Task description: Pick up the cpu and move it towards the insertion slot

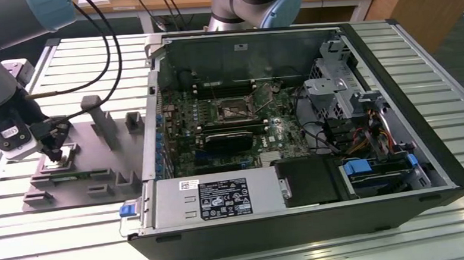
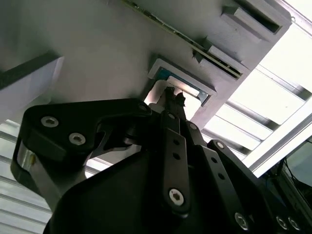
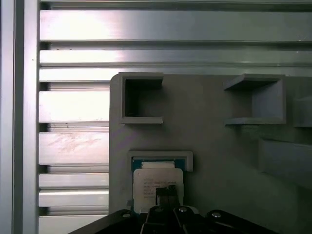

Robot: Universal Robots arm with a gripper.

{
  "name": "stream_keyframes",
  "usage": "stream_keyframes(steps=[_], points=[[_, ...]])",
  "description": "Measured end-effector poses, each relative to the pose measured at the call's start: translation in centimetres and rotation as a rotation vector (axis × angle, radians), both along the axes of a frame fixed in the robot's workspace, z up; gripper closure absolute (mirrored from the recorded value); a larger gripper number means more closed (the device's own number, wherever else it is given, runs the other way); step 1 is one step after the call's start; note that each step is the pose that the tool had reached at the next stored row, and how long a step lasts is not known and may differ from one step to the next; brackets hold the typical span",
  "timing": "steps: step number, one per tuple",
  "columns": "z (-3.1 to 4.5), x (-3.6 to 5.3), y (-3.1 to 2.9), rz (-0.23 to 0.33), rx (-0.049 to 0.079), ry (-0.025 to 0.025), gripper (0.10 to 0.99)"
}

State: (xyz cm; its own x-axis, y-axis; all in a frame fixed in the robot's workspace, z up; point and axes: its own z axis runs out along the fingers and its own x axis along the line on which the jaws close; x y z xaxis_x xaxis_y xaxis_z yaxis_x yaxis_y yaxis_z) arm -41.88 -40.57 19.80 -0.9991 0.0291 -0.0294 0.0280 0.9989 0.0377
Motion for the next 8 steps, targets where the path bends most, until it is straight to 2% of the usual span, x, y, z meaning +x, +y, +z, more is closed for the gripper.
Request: stream_keyframes(steps=[2,3,4,5,6,8], points=[[0.0,0.0,0.0,0.0,0.0,-0.0001,0.984],[-0.01,0.0,0.0,0.0,0.0,-0.0001,0.918],[-0.01,0.0,0.0,0.0,0.0,-0.0001,0.918],[0.0,0.0,0.0,0.0,0.0,-0.0001,0.855],[-0.01,0.0,0.0,0.0,0.0,-0.0001,0.855],[-0.01,0.0,0.0,0.0,0.0,-0.0001,0.737]])
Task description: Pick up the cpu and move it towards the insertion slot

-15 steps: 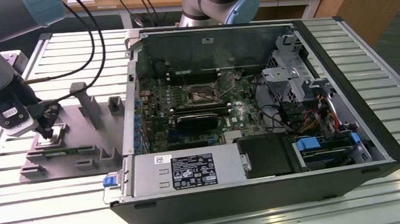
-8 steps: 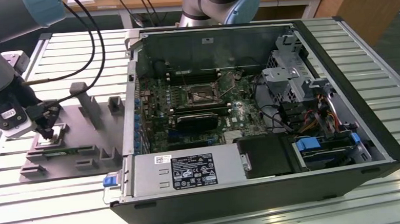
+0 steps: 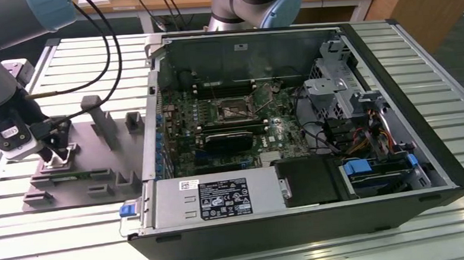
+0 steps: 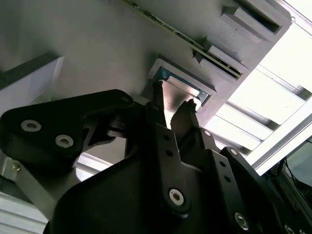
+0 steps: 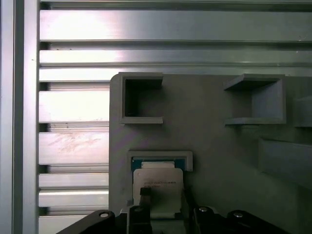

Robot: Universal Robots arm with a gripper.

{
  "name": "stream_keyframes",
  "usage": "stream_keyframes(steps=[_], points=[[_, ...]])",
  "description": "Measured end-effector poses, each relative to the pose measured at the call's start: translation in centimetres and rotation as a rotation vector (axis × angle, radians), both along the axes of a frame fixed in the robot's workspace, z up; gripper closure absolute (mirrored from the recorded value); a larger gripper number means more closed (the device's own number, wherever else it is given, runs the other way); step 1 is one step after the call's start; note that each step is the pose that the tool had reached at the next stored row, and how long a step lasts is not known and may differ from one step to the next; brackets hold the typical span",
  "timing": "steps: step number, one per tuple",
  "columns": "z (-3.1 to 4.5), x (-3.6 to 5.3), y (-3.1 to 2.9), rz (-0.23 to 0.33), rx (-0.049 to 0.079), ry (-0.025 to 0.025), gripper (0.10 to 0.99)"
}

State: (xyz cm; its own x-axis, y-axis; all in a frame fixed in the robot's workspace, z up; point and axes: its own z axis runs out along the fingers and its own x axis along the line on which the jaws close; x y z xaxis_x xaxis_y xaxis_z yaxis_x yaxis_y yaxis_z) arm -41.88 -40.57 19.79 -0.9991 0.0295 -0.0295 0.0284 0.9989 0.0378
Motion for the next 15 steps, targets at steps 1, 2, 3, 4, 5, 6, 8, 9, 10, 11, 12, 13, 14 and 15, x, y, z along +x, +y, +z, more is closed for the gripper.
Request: stream_keyframes(steps=[1,2,3,4,5,6,8,9,10,11,12,13,14,15], points=[[0.0,0.0,0.0,0.0,0.0,0.0,0.737],[0.0,0.0,0.0,0.0,0.0,0.0,0.678],[0.0,0.0,0.0,0.0,0.0,0.0,0.678],[0.0,0.0,0.0,0.0,0.0,0.0,0.62],[0.0,0.0,0.0,0.0,0.0,0.0,0.561],[0.0,0.0,0.0,0.0,0.0,0.0,0.506],[0.0,0.0,0.0,0.0,0.0,0.0,0.506],[0.0,0.0,0.0,0.0,0.0,0.0,0.439],[-0.01,0.0,0.0,0.0,0.0,0.0,0.439],[-0.08,0.0,0.04,0.0,0.0,-0.0004,0.439],[-0.16,0.0,0.1,0.0,0.0,-0.0005,0.439],[-0.24,-0.01,0.15,0.0,0.001,-0.0005,0.439],[-0.34,-0.02,0.2,0.0,0.002,-0.001,0.439],[-0.42,-0.03,0.22,0.0,0.002,-0.0014,0.439]])
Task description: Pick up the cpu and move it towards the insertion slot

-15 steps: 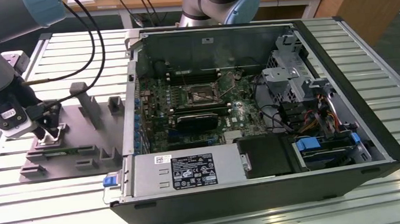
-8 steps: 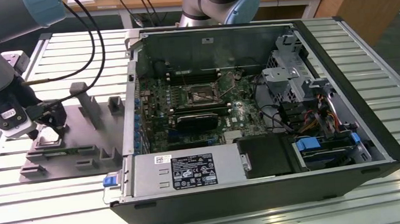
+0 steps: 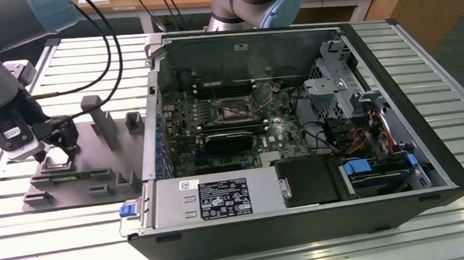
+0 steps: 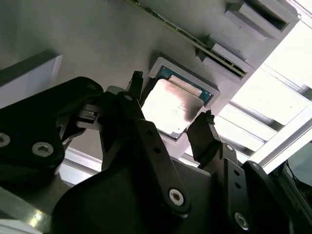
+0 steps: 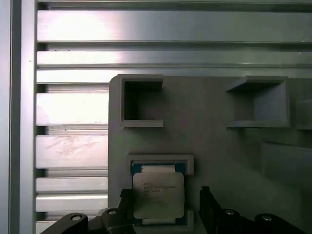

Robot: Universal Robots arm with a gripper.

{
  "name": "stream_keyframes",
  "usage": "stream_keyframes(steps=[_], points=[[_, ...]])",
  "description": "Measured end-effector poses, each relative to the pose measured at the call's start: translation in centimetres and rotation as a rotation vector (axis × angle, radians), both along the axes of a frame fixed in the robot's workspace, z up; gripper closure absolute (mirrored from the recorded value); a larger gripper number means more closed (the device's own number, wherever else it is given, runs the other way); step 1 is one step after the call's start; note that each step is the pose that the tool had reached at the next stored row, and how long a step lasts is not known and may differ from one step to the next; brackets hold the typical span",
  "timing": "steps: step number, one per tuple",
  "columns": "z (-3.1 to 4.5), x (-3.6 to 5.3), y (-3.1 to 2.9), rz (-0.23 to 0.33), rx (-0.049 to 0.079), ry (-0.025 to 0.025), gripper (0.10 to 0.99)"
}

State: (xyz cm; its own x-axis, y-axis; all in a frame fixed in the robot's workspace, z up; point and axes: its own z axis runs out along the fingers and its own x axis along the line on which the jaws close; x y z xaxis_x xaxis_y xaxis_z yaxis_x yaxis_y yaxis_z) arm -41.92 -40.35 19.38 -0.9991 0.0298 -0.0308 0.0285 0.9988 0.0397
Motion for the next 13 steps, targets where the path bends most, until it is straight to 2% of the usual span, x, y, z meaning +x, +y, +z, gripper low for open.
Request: stream_keyframes(steps=[13], points=[[-0.96,-0.54,0.05,0.0,0.0,-0.0038,0.439]])
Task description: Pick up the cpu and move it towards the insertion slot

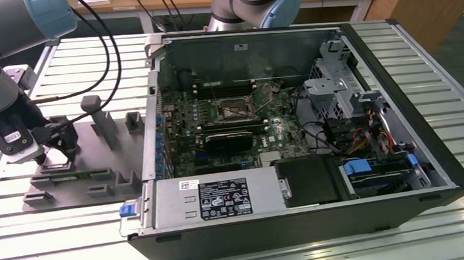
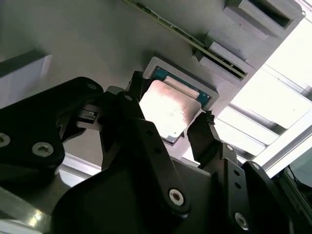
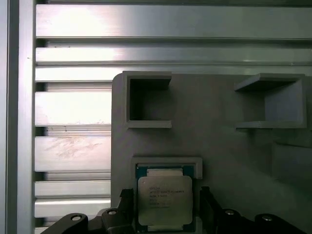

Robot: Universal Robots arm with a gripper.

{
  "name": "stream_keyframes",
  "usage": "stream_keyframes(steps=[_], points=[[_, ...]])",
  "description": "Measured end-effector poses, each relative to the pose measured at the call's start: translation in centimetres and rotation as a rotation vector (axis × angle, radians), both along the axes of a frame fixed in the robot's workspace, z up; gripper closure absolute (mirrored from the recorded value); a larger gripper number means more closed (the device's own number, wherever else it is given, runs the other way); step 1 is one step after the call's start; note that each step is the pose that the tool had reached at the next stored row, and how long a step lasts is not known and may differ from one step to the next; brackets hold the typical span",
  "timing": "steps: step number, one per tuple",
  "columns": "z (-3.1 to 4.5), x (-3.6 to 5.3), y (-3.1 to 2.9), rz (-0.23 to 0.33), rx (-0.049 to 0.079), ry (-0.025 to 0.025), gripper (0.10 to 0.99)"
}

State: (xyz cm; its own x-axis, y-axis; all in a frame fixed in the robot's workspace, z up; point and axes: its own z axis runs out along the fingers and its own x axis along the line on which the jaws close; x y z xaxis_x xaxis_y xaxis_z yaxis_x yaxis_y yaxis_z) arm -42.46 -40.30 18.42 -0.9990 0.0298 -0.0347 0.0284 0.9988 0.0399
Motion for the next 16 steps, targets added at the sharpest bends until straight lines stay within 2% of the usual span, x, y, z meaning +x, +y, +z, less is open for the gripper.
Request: stream_keyframes(steps=[7,8,9,11,16], points=[[-0.03,0.0,0.0,0.0,0.0,-0.0001,0.439],[-0.04,-0.01,0.0,0.0,0.0,0.0,0.455],[-0.04,-0.01,0.0,0.0,0.0,0.0,0.518],[-0.04,-0.01,0.0,0.0,0.0,0.0001,0.549],[-0.07,-0.01,0.0,0.0,0.0,0.0,0.549]])
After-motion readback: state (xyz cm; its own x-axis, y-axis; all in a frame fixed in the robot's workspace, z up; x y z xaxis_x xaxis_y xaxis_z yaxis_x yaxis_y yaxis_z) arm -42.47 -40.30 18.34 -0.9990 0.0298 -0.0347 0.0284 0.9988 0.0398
